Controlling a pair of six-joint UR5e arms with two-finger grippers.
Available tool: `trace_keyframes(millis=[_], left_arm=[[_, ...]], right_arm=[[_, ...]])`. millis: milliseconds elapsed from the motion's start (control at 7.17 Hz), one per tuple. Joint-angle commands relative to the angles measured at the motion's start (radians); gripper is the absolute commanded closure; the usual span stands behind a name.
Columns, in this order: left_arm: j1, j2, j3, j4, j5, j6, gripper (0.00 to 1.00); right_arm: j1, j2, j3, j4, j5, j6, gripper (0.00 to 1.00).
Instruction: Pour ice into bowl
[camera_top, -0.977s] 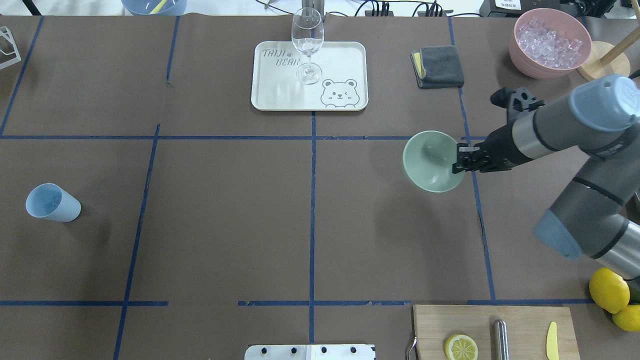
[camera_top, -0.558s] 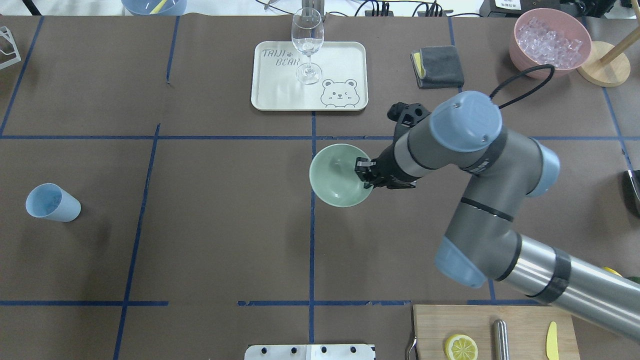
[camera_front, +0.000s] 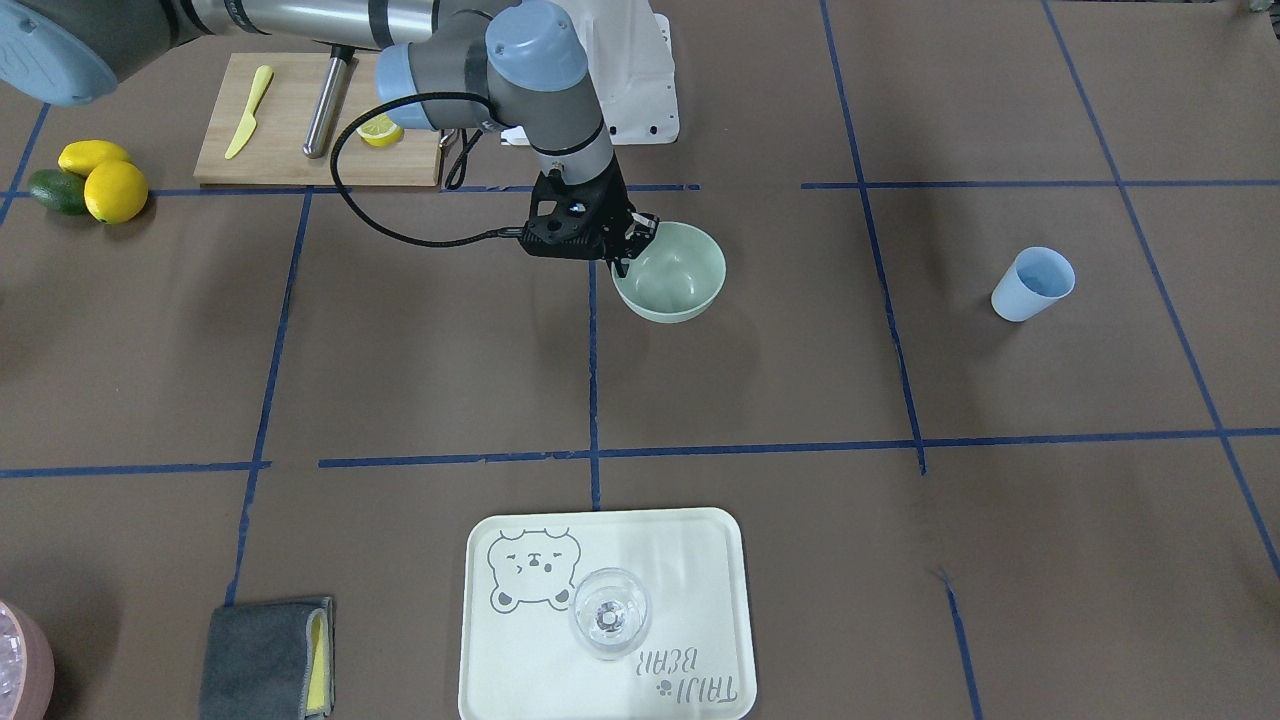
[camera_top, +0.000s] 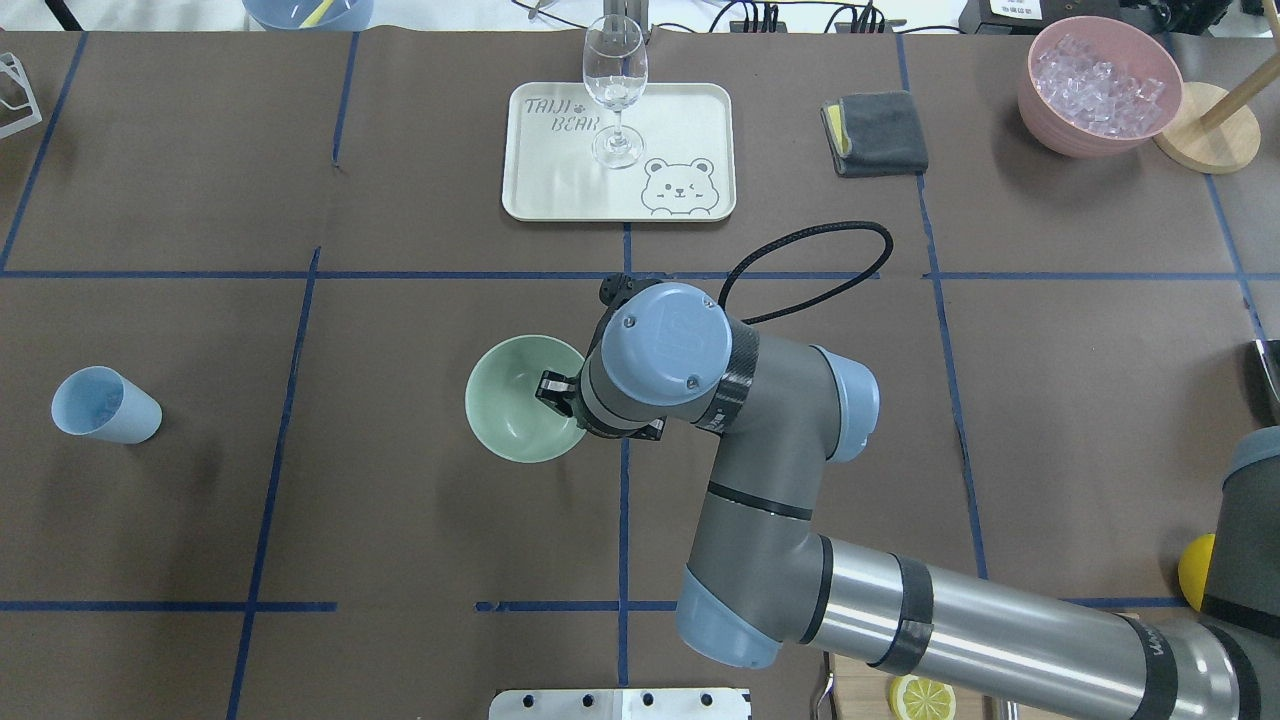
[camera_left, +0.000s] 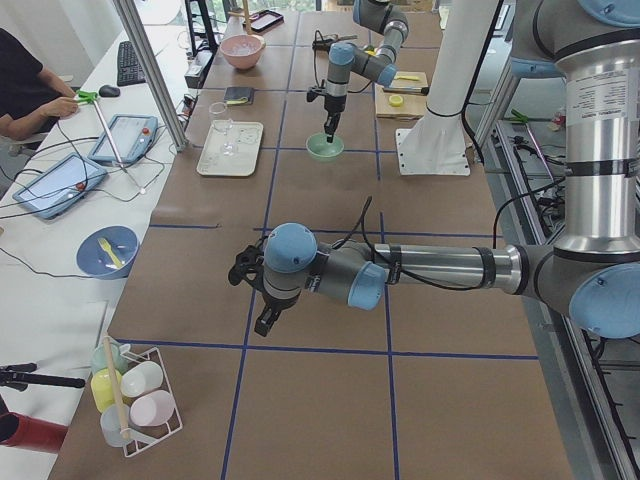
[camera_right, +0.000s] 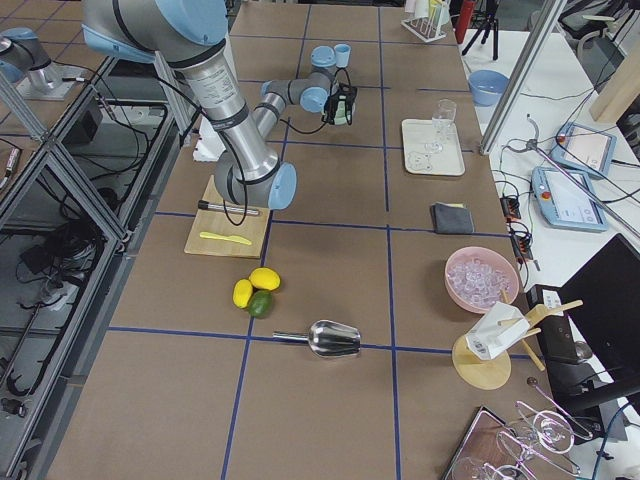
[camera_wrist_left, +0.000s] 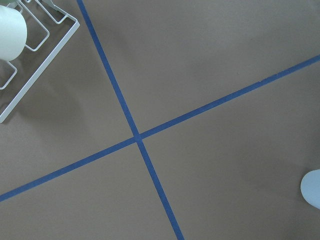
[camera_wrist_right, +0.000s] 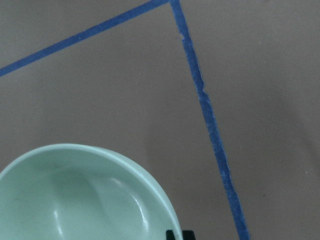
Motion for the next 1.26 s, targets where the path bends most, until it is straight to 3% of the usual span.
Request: trace_keyframes(millis=[0,419,558,698,837,977,1116], left_arm=[[0.0,0.0,0.0,-0.002,0.0,0.003,0.0],[0.002,0.0,0.005,0.0,0.001,0.004,0.0],[0.002,0.0,0.006,-0.002,0.001,0.004,0.0],[0.002,0.0,0.008,0.0,0.001,0.003,0.0],[0.002,0.0,0.009,-0.002,0.001,0.003,0.0],[0.002,-0.002,0.009,-0.002,0.001,0.004,0.0],[0.009,-0.005,0.012,-0.071,0.0,0.0,0.0]], right_arm=[[-0.019,0.007,-0.025,0.003,-0.016,0.004,1.0],[-0.022,0.002,-0.043,0.005,-0.015,0.022,1.0],[-0.022,0.002,-0.043,0.005,-0.013,0.045,0.73],[-0.022,0.002,-0.043,0.005,-0.015,0.046,0.64],[-0.022,0.004,-0.046,0.005,-0.015,0.046,0.62],[-0.022,0.009,-0.043,0.009,-0.012,0.047,0.01],[0.005,0.004,-0.026,0.026,0.02,0.038,0.0]])
